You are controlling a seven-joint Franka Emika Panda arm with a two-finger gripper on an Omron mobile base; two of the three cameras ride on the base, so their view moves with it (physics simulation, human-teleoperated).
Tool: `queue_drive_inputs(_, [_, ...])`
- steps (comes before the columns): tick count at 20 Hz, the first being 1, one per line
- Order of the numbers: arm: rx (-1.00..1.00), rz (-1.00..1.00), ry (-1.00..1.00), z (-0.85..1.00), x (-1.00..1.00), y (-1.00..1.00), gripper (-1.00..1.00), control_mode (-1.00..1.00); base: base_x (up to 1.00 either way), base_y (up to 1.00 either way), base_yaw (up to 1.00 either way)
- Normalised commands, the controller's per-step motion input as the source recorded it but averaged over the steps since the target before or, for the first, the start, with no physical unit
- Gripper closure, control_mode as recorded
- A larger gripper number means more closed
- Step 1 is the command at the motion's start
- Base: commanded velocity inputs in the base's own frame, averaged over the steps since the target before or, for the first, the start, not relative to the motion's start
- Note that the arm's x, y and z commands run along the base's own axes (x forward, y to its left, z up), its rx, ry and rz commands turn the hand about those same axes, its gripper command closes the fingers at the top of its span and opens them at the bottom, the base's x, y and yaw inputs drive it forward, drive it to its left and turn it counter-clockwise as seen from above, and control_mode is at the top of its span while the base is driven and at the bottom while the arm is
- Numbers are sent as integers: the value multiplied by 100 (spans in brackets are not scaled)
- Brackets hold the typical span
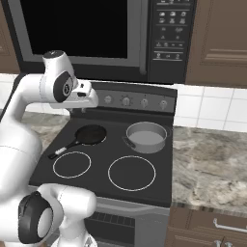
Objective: Move the pot and pan from the stove into the sink.
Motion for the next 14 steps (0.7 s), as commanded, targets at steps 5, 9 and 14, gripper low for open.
queue_drive_inputs(5, [1,0,0,0,-10,0,-100,-100,0,0,0])
queue_drive_inputs(9, [3,0,-5,0,-37,1,-100,-100,0,0,0])
queue_drive_inputs(14, [4,0,-5,0,-37,12,-100,-100,0,0,0])
